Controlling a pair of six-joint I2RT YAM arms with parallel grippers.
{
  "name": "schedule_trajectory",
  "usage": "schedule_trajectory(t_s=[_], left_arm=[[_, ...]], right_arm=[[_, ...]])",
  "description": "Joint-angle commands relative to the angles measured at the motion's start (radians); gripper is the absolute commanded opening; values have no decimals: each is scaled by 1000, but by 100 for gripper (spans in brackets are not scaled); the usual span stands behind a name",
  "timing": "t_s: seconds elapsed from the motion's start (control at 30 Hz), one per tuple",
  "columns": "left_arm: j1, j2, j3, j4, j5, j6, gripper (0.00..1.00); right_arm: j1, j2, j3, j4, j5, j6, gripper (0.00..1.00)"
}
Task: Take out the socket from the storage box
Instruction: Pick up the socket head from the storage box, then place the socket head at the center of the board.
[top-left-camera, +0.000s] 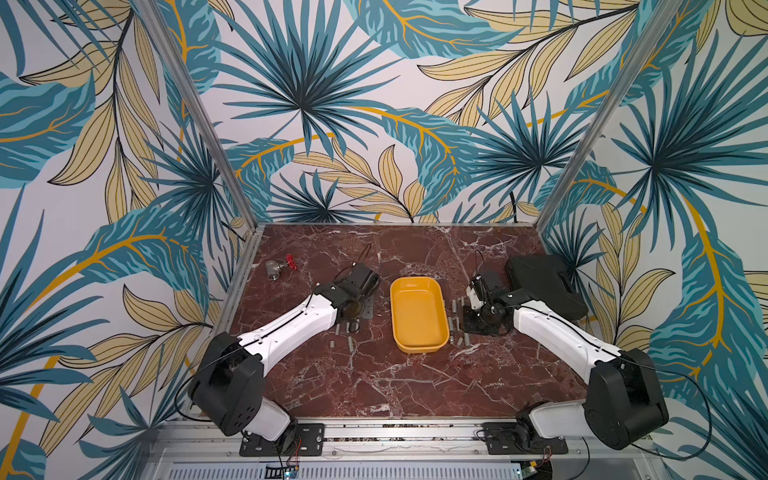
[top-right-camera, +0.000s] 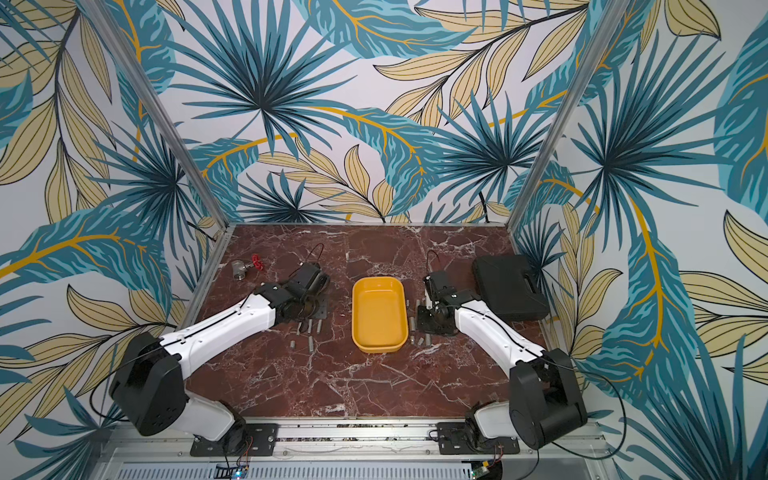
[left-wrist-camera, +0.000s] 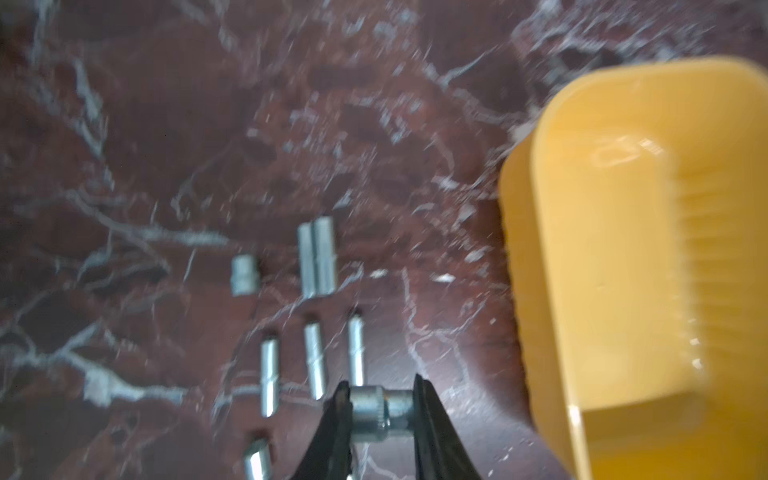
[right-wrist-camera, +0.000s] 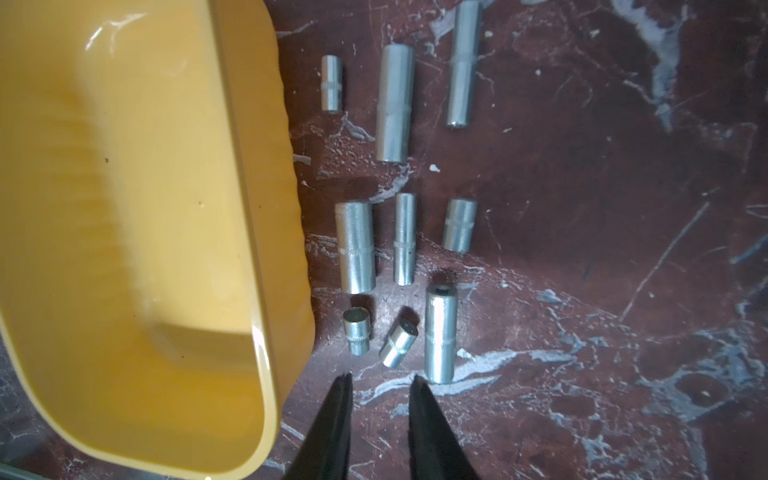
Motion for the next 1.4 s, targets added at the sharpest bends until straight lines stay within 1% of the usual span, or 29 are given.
schedule_trajectory(t_s=[0.0,0.17,0.3,0.43,0.87,1.2,1.37], left_arm=[[16,-93,-96,-14,-21,-93,23],[29,-110,-179,-37,-7,-150,24],[33,-104,-245,2,11,-187,24],[39,-79,-285,36,21,-198,24],[52,36,-273,95,56,-171,24],[54,31,-290,94,48,-177,27],[54,25,-290,91,44,-177,31]], right_arm=[[-4,33,21,23,-33,-11,26],[-3,59,42,25,-50,-15,26],[-4,53,38,21,-42,-20,26],[-2,50,26,20,-38,-18,26],[-3,20,0,16,-12,-8,26],[-3,16,5,11,-12,-6,26],[-4,14,5,10,-11,-4,26]])
